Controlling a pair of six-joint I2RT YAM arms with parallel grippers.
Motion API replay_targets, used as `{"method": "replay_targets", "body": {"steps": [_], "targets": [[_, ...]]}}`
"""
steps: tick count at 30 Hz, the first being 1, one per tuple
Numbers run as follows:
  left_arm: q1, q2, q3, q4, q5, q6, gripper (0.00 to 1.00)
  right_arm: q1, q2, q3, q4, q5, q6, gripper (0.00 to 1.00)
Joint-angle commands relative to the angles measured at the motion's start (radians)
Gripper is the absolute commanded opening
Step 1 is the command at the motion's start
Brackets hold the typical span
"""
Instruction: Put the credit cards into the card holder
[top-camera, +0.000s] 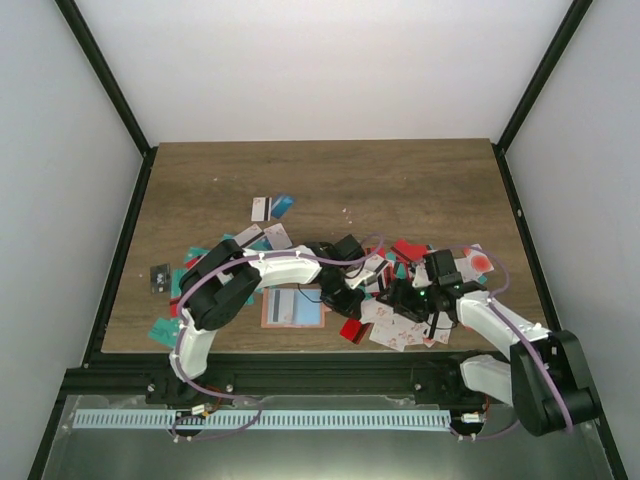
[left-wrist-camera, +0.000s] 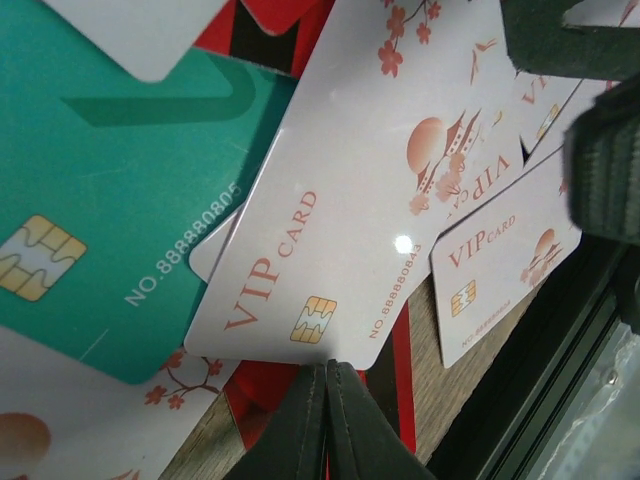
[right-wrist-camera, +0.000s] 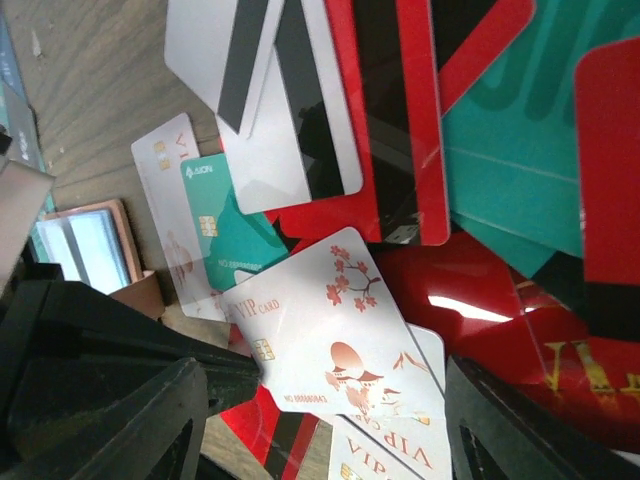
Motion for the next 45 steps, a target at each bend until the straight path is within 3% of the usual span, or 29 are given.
{"method": "replay_targets", "body": {"steps": [1, 14, 20, 29, 32, 35, 37, 45], "targets": [[-0.006, 0.041, -0.033, 0.029, -0.064, 0.051, 0.04, 0.020, -0.045, -0.013, 0.029, -0.222, 0.001, 0.64], [0.007, 0.018, -0.059, 0.055, -0.013, 0.086, 0.04, 0.020, -0.097, -0.068, 0.105, -0.302, -0.002, 0.40], [0.022, 0.013, -0.078, 0.089, 0.040, 0.089, 0.04, 0.020, -0.086, -0.119, 0.177, -0.347, 0.004, 0.33], [0.050, 0.022, -0.077, 0.105, 0.082, 0.106, 0.04, 0.019, -0.047, -0.129, 0.168, -0.295, -0.038, 0.27], [0.051, 0.022, -0.075, 0.097, 0.081, 0.115, 0.04, 0.020, -0.045, -0.118, 0.178, -0.259, -0.028, 0.20], [0.052, 0.014, -0.072, 0.093, 0.078, 0.111, 0.04, 0.020, -0.028, -0.094, 0.155, -0.201, -0.026, 0.07], [0.051, -0.007, -0.070, 0.093, 0.072, 0.095, 0.04, 0.019, -0.021, -0.076, 0.124, -0.178, -0.036, 0.01], [0.117, -0.275, -0.082, 0.126, 0.049, -0.083, 0.11, 0.020, -0.198, 0.009, 0.011, -0.192, -0.084, 0.01]]}}
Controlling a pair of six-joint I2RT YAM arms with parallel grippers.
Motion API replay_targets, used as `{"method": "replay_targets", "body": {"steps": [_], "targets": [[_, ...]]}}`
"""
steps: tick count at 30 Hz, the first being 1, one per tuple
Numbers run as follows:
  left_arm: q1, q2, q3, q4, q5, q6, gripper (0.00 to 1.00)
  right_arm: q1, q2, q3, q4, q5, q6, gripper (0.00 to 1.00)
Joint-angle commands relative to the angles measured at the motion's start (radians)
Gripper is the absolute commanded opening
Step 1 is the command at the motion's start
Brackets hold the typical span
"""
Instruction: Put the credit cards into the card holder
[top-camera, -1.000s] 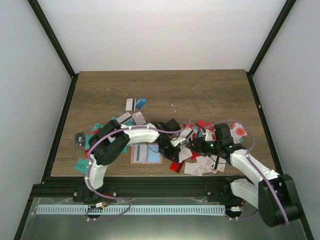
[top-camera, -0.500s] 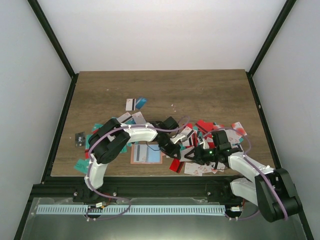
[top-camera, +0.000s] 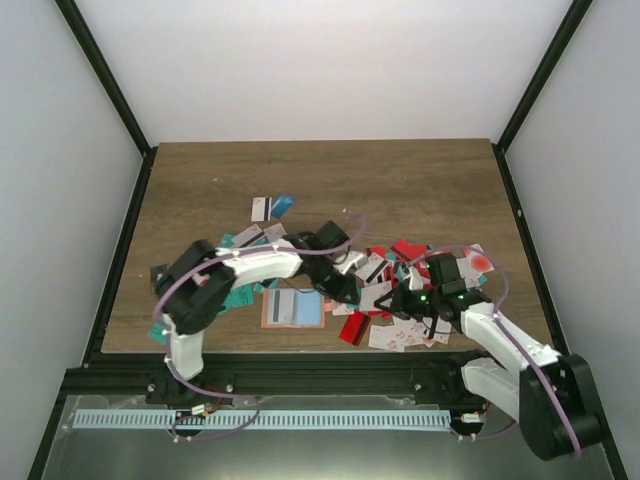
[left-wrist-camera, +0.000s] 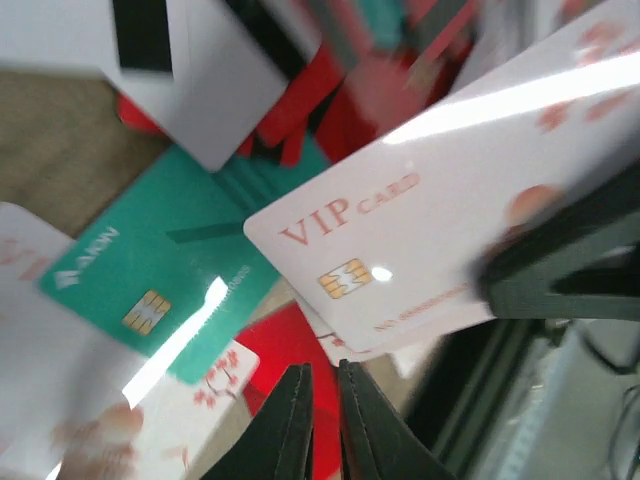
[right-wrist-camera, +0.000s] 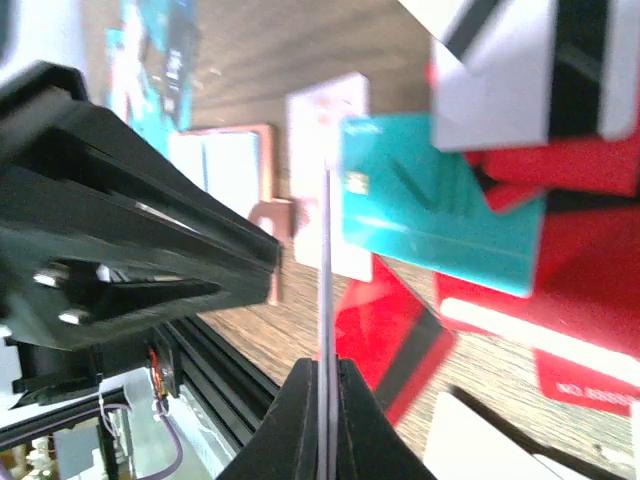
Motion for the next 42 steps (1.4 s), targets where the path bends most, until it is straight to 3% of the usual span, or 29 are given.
{"method": "replay_targets", "body": {"steps": [1, 6, 9, 14, 21, 31, 42], "targets": [[0.063, -0.222, -0.003, 0.032, -0.011, -0.101, 0.13, 0.004, -0.129, 0.088, -0.060, -0.006, -0.040, 0.01], [0.162, -0.375, -0.009, 0.009, 0.025, -0.100, 0.23, 0.004, -0.252, 0.119, -0.016, -0.066, -0.058, 0.01], [0.215, -0.450, -0.015, 0.010, 0.092, -0.070, 0.36, 0.004, -0.317, 0.132, 0.038, -0.110, -0.060, 0.01], [0.225, -0.537, -0.063, 0.051, 0.119, -0.016, 0.45, 0.004, -0.354, 0.152, 0.116, -0.198, -0.058, 0.01], [0.220, -0.575, -0.100, 0.147, 0.167, -0.092, 0.58, 0.004, -0.322, 0.182, 0.120, -0.279, -0.073, 0.01], [0.156, -0.498, -0.064, 0.156, 0.185, -0.125, 0.60, 0.003, -0.288, 0.190, 0.124, -0.340, -0.079, 0.01], [0.128, -0.465, -0.011, 0.087, 0.159, -0.106, 0.57, 0.004, -0.288, 0.194, 0.087, -0.300, -0.097, 0.01]]}}
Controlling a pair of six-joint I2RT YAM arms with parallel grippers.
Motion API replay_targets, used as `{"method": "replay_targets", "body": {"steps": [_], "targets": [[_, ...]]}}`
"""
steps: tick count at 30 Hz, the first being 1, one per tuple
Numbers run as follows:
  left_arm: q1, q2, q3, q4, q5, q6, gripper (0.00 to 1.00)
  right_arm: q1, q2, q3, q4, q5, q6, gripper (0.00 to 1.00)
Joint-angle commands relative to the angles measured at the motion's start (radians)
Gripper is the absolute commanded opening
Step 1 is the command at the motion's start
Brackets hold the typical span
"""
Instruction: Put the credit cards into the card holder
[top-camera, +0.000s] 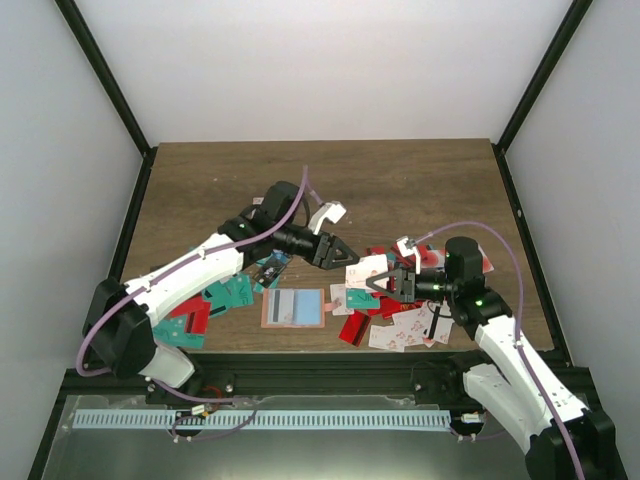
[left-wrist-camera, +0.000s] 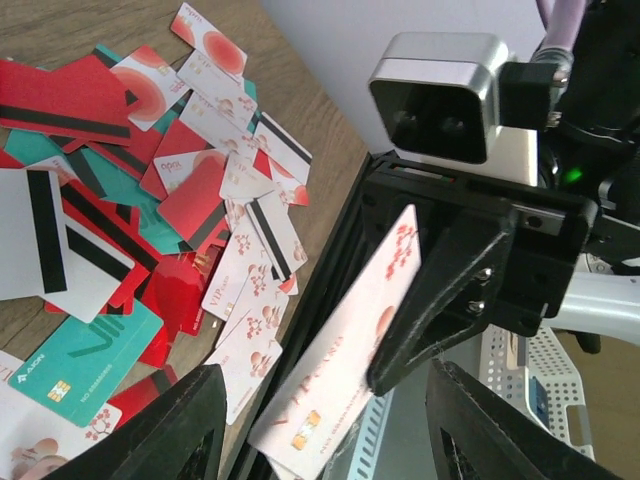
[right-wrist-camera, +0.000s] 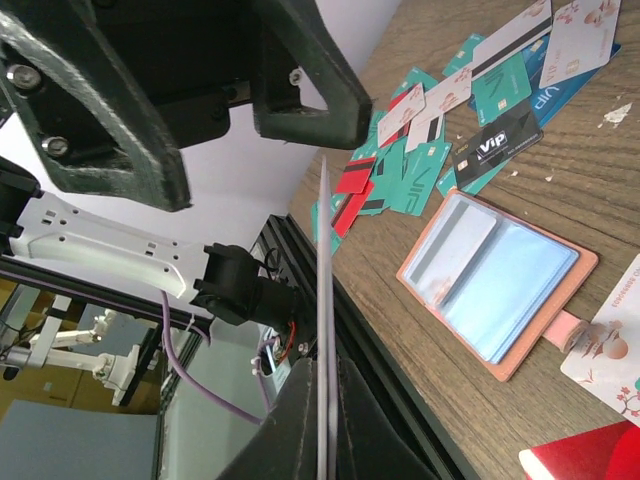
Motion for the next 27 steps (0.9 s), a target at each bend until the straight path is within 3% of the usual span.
{"method": "replay_targets", "body": {"steps": [1, 14, 27], "targets": [[-0.014, 0.005, 0.033, -0.022, -0.010, 0.010, 0.56, 0.004, -0.003, 0.050, -0.019, 0.014, -0.025, 0.01], [-0.041, 0.020, 0.066, -0.054, -0.048, 0.002, 0.49, 0.003, -0.006, 0.053, -0.033, 0.040, -0.031, 0.01], [-0.049, 0.021, 0.072, -0.049, 0.029, 0.002, 0.35, 0.003, -0.012, 0.054, -0.026, 0.076, 0.001, 0.01]]}}
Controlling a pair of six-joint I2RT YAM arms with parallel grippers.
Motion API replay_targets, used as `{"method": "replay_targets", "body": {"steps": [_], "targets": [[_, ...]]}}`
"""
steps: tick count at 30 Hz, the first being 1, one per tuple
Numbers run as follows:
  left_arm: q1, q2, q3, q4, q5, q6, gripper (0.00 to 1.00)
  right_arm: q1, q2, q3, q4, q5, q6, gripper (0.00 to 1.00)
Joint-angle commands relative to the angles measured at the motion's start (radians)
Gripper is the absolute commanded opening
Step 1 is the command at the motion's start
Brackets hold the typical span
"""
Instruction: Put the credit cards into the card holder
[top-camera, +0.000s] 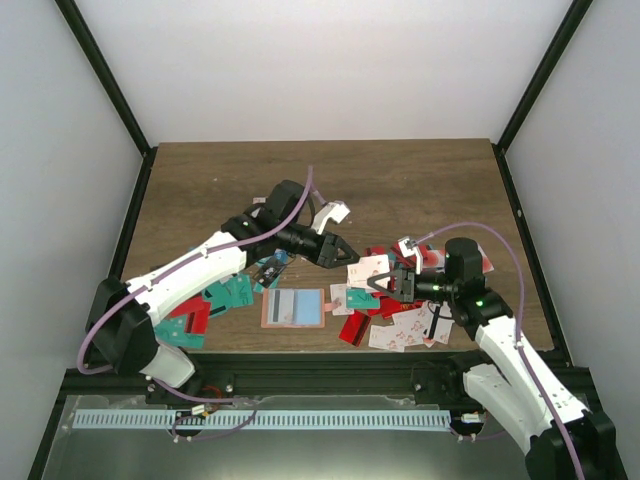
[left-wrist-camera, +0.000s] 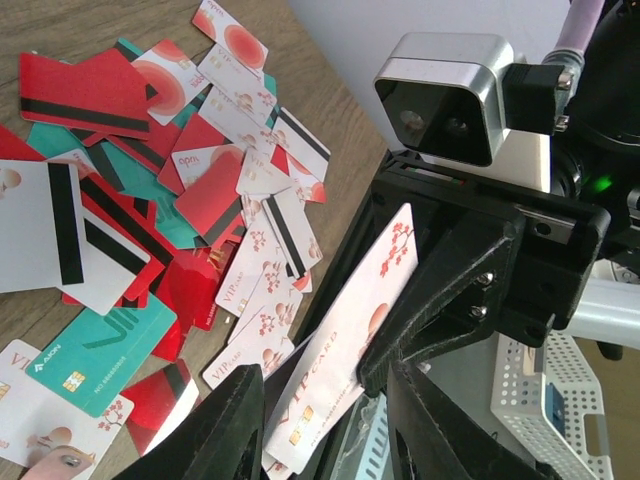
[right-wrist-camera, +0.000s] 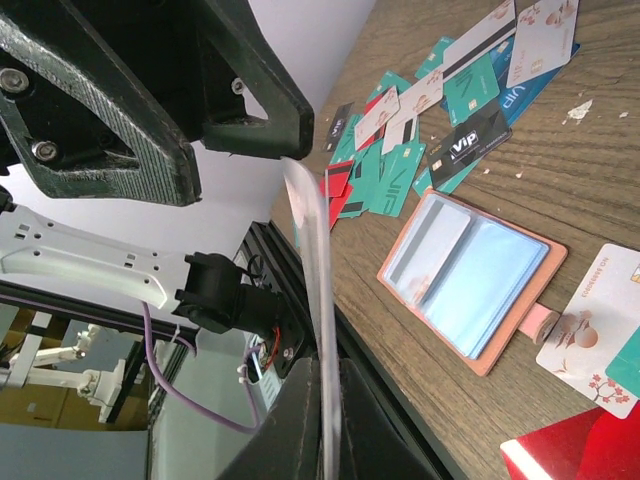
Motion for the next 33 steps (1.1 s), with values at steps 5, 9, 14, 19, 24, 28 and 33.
{"method": "replay_targets", "body": {"steps": [5, 9, 14, 19, 24, 28, 33], "targets": [[-0.019, 0.012, 0.005, 0.018, 0.146, 0.025, 0.32, 0.004, -0.005, 0.049, 0.038, 0.005, 0.016, 0.01], [-0.019, 0.022, -0.002, 0.010, 0.196, 0.054, 0.31, 0.004, 0.008, 0.051, 0.057, -0.041, 0.017, 0.01], [-0.020, 0.041, 0.003, -0.015, 0.265, 0.087, 0.29, 0.004, 0.009, 0.055, 0.065, -0.069, 0.010, 0.01], [-0.020, 0.057, 0.021, -0.064, 0.300, 0.129, 0.25, 0.004, 0.011, 0.058, 0.065, -0.076, 0.007, 0.01], [-0.019, 0.080, 0.036, -0.131, 0.320, 0.185, 0.25, 0.003, 0.022, 0.069, 0.069, -0.102, 0.002, 0.01], [-0.019, 0.094, 0.052, -0.185, 0.284, 0.228, 0.29, 0.003, 0.036, 0.080, 0.061, -0.126, -0.012, 0.01], [-0.020, 0.092, 0.059, -0.181, 0.301, 0.226, 0.25, 0.004, 0.057, 0.090, 0.036, -0.108, -0.032, 0.01]]}}
